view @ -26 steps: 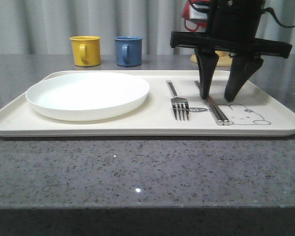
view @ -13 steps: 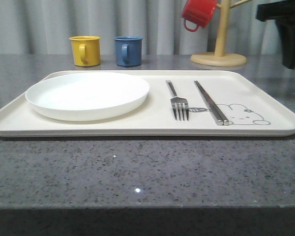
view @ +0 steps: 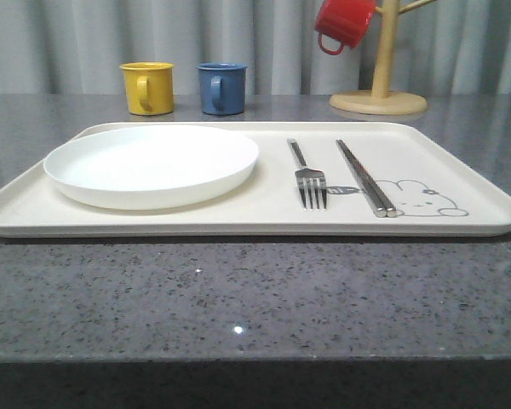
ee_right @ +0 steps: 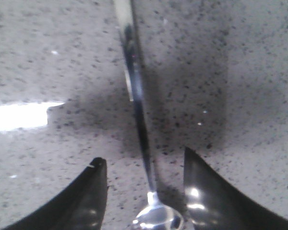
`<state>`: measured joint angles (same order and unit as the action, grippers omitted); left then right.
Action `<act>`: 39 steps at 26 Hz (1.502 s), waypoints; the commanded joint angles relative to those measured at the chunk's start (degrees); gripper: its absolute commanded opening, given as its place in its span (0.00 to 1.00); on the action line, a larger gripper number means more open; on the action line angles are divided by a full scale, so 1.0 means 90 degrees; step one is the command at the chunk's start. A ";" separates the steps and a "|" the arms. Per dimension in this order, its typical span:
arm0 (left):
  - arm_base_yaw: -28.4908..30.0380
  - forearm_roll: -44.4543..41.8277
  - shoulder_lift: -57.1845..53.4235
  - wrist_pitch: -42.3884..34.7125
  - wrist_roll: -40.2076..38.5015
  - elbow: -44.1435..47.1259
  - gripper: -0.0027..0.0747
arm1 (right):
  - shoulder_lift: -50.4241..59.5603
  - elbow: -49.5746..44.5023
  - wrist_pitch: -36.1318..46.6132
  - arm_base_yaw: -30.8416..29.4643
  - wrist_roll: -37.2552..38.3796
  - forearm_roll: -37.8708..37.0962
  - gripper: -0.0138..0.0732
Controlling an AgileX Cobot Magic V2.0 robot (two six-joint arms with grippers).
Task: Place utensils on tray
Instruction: 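Open the right gripper, withdraw, and reach for the spoon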
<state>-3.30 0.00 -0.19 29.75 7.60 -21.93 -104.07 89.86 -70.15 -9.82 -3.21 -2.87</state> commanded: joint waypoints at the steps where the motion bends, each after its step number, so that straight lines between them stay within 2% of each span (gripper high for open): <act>1: 0.0001 0.0034 0.0076 -0.0585 -0.0076 -0.0163 0.01 | 0.0169 0.0194 0.0026 -0.0140 -0.0252 0.0085 0.61; 11: 0.0001 0.0034 0.0076 -0.0585 -0.0076 -0.0163 0.01 | -0.0111 0.0194 0.0191 -0.0159 -0.0268 0.0441 0.59; 14: 0.0001 0.0034 0.0076 -0.0585 -0.0076 -0.0163 0.01 | -0.0111 0.0194 0.0201 -0.0159 -0.0268 0.0441 0.48; 21: 0.0001 0.0034 0.0076 -0.0585 -0.0076 -0.0163 0.01 | -0.0111 0.0194 0.0188 -0.0159 -0.0268 0.0435 0.13; 24: 0.0001 0.0034 0.0076 -0.0585 -0.0076 -0.0163 0.01 | -0.0111 0.0194 0.0170 -0.0159 -0.0268 0.0435 0.01; 29: 0.0001 0.0034 0.0076 -0.0585 -0.0076 -0.0163 0.01 | 0.0027 0.0194 -0.0073 -0.0159 -0.0253 0.0461 0.02; 34: 0.0001 0.0034 0.0076 -0.0585 -0.0076 -0.0163 0.01 | 0.0611 0.0194 -0.0370 -0.0123 0.0445 0.0803 0.02; 39: 0.0001 0.0034 0.0076 -0.0585 -0.0076 -0.0163 0.01 | 0.1167 0.0194 -0.0507 0.0234 0.0795 0.0872 0.02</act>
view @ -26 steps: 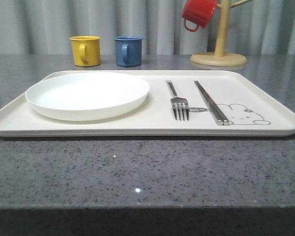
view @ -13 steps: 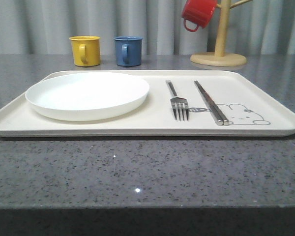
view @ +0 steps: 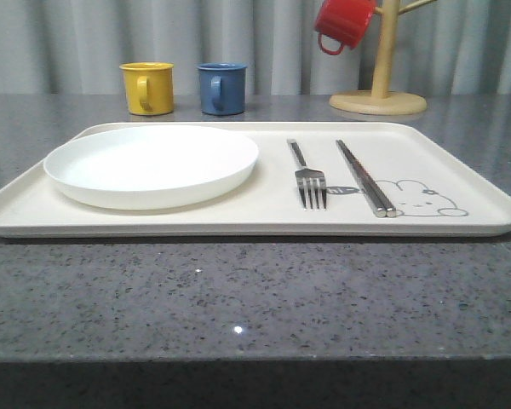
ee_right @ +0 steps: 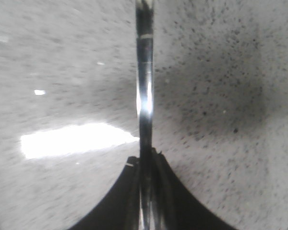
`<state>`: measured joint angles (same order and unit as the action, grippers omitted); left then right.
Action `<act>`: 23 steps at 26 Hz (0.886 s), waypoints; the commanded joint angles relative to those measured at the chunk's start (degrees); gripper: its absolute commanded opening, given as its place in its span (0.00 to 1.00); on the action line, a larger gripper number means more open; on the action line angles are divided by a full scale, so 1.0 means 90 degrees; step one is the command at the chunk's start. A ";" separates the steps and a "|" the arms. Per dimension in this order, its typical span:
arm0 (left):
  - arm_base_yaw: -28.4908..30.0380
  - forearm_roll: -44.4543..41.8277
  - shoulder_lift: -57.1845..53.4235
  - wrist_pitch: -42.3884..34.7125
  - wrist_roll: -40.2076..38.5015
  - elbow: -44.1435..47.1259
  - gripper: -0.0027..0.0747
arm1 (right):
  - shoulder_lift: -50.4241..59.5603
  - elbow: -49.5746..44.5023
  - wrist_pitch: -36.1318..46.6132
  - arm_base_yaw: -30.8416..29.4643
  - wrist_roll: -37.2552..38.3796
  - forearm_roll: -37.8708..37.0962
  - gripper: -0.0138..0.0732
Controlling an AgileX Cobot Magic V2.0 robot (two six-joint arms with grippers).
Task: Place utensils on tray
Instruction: 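Open the right gripper, withdraw, and reach for the spoon, then carry the silver spoon with the right gripper onto the tray beside the chopsticks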
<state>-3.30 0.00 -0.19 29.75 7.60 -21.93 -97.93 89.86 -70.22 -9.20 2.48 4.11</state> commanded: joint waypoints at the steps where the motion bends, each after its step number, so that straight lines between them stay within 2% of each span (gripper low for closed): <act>1: 0.0001 0.0034 0.0076 -0.0585 -0.0076 -0.0163 0.01 | 0.0542 0.0194 -0.0546 0.0310 0.0219 0.0121 0.02; 12: 0.0001 0.0034 0.0076 -0.0585 -0.0076 -0.0163 0.01 | 0.0390 0.0194 -0.0512 0.2404 0.1159 0.0242 0.03; 15: 0.0001 0.0034 0.0076 -0.0585 -0.0076 -0.0163 0.01 | 0.0259 0.0187 -0.0395 0.2640 0.1394 0.0343 0.03; 23: 0.0001 0.0034 0.0076 -0.0585 -0.0076 -0.0163 0.01 | -0.0231 0.0187 -0.0348 0.2675 0.1595 0.0497 0.03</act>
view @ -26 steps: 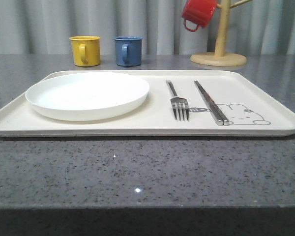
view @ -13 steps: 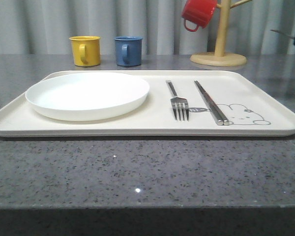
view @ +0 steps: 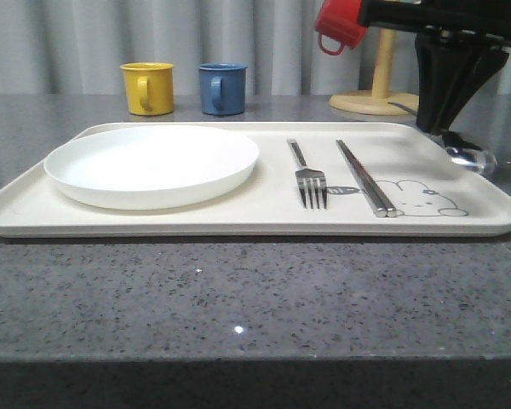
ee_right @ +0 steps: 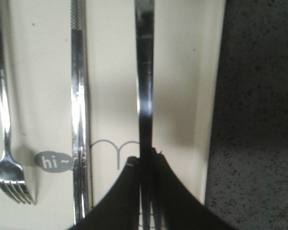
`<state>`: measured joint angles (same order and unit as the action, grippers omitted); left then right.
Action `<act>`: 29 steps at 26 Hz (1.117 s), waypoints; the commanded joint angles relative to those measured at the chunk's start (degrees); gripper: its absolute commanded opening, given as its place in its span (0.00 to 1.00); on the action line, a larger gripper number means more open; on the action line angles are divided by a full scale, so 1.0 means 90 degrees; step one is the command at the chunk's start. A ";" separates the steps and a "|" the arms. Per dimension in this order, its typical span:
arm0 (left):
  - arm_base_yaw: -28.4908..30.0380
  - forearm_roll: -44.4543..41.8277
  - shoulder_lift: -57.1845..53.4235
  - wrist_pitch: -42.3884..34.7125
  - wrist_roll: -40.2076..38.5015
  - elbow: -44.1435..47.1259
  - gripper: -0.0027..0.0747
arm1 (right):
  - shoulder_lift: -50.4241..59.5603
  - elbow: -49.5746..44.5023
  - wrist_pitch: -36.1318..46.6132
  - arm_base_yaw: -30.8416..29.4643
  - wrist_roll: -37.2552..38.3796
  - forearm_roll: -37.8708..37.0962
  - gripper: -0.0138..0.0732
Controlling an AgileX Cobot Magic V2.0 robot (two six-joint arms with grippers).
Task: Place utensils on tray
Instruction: 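Carry the silver spoon with the right gripper onto the tray beside the chopsticks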
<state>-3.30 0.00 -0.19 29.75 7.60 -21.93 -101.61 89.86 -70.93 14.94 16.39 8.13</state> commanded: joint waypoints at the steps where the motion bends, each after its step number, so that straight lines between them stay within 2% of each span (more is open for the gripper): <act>1: 0.0001 0.0034 0.0076 -0.0585 -0.0076 -0.0163 0.01 | 0.0127 0.0187 -0.0209 -0.0006 0.0058 0.0033 0.03; 14: 0.0001 0.0034 0.0076 -0.0585 -0.0076 -0.0163 0.01 | -0.0301 0.0187 0.0227 -0.0006 0.0064 -0.0038 0.04; 23: 0.0001 0.0034 0.0076 -0.0585 -0.0076 -0.0163 0.01 | -0.0189 0.0187 0.0265 -0.0006 0.0064 -0.0053 0.39; 26: 0.0001 0.0034 0.0076 -0.0585 -0.0076 -0.0163 0.01 | 0.0107 0.0194 0.0367 -0.0006 0.0064 -0.0087 0.45; 29: 0.0001 0.0034 0.0076 -0.0585 -0.0076 -0.0163 0.01 | 0.0580 0.0194 0.0488 -0.0006 0.0037 -0.0257 0.46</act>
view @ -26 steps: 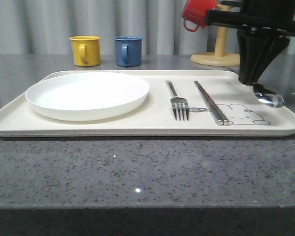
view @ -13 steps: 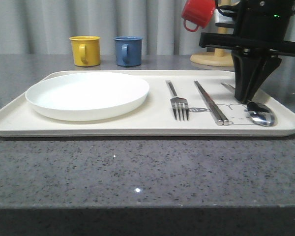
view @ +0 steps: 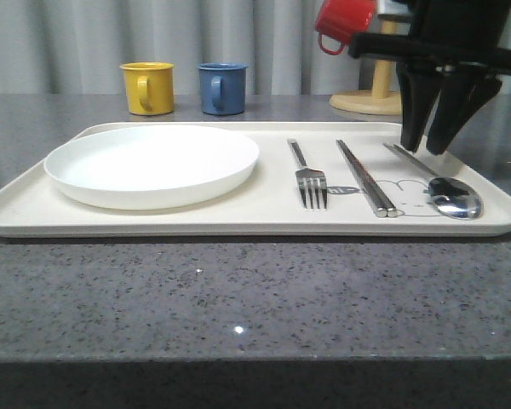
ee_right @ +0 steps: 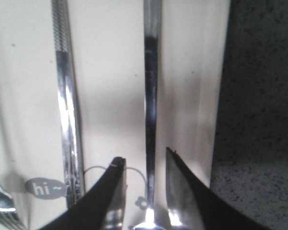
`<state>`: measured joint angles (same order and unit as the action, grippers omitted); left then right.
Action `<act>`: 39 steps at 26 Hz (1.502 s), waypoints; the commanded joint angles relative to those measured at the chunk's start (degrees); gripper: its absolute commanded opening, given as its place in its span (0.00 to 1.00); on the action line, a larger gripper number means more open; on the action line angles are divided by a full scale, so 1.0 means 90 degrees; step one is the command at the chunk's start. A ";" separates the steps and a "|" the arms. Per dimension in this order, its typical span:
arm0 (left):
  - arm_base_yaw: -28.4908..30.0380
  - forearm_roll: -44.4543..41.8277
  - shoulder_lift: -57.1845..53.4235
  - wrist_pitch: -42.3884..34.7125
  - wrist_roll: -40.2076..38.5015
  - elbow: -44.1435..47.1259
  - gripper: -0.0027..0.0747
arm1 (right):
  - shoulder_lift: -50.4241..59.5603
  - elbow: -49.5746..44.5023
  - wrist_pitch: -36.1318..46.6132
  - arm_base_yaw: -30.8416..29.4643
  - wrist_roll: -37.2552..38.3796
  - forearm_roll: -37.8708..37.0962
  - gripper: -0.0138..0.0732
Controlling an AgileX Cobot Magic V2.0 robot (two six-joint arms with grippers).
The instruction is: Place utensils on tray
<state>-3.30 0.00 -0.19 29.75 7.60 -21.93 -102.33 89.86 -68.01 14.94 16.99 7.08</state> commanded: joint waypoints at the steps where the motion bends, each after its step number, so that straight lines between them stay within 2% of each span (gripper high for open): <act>1: 0.0001 0.0034 0.0076 -0.0585 -0.0076 -0.0163 0.01 | 0.0836 0.0194 0.0164 -0.0006 -0.0089 -0.0238 0.46; 5: 0.0001 0.0034 0.0076 -0.0585 -0.0076 -0.0163 0.01 | 0.1504 0.0194 0.0075 -0.0006 -0.0419 -0.0629 0.43; 7: 0.0001 0.0034 0.0076 -0.0585 -0.0076 -0.0163 0.01 | 0.1760 0.0166 -0.0020 -0.0006 -0.0584 -0.0786 0.36; 12: 0.0001 0.0034 0.0076 -0.0585 -0.0076 -0.0163 0.01 | 0.2508 -0.0305 0.0073 -0.0006 -0.0675 -0.0970 0.09; 15: 0.0001 0.0034 0.0076 -0.0585 -0.0076 -0.0163 0.01 | 0.3031 -0.0858 0.0496 -0.0006 -0.0682 -0.0985 0.03; 20: 0.0001 0.0034 0.0076 -0.0585 -0.0076 -0.0163 0.01 | 0.4061 -0.2095 0.1528 -0.0006 -0.0899 -0.1062 0.02; 23: 0.0001 0.0034 0.0076 -0.0585 -0.0076 -0.0163 0.01 | 0.4849 -0.3148 0.2593 -0.0006 -0.1196 -0.1062 0.02; 31: 0.0001 0.0034 0.0076 -0.0585 -0.0076 -0.0163 0.01 | 0.7133 -0.6049 0.5217 -0.0006 -0.1254 -0.1317 0.02; 35: 0.0001 0.0034 0.0076 -0.0585 -0.0076 -0.0163 0.01 | 0.8321 -0.7044 0.5868 -0.0006 -0.1254 -0.1317 0.02; 39: 0.0001 0.0034 0.0076 -0.0585 -0.0076 -0.0163 0.01 | 0.9070 -0.7364 0.6066 -0.0006 -0.1254 -0.1317 0.02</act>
<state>-3.30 0.00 -0.19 29.75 7.60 -21.93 -22.89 22.80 -19.68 14.94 6.18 -3.80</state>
